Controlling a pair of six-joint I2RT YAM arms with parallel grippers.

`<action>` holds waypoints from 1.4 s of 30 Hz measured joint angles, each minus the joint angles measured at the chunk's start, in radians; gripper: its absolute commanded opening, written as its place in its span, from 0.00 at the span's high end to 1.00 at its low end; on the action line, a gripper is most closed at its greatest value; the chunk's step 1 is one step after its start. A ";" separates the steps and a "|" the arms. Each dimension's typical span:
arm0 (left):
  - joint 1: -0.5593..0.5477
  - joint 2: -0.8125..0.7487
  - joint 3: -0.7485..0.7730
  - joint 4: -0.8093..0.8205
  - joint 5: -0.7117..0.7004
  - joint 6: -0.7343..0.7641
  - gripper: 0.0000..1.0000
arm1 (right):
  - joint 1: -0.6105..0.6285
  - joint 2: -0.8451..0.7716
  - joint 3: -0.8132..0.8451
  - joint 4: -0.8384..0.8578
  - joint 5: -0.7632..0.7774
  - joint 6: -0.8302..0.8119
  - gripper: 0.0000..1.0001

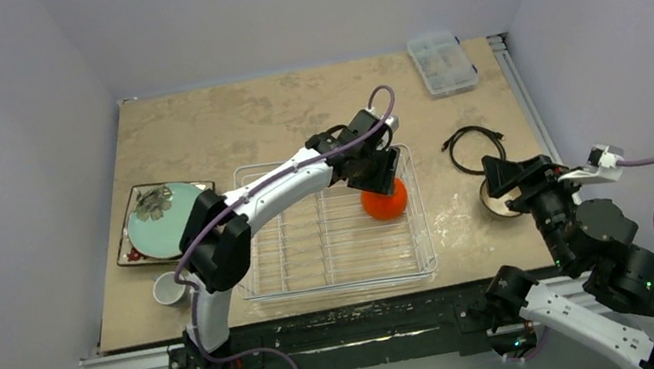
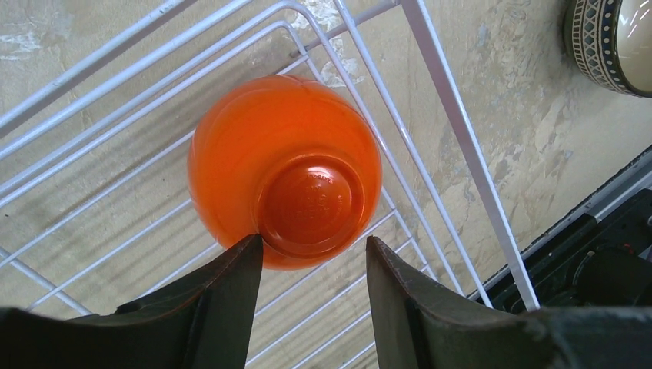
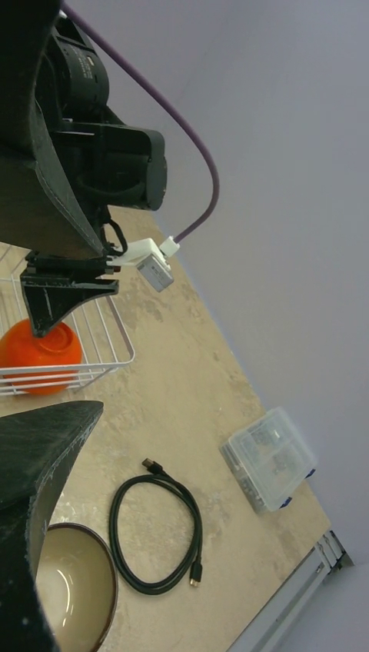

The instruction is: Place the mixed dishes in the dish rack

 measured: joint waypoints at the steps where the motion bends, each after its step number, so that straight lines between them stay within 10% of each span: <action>1: 0.002 0.006 0.008 -0.006 0.000 0.000 0.50 | 0.000 0.000 -0.001 0.003 -0.004 0.002 0.32; 13: 0.034 0.019 0.073 -0.053 -0.015 0.031 0.23 | 0.000 0.038 -0.005 0.024 -0.026 0.024 0.32; 33: 0.054 -0.679 0.007 -0.243 -0.281 0.359 0.05 | -0.011 0.469 -0.007 0.047 0.099 0.082 0.39; 42: 0.046 -0.718 -0.261 -0.179 -0.318 0.404 0.05 | -0.496 0.645 -0.053 0.046 -0.139 0.136 0.48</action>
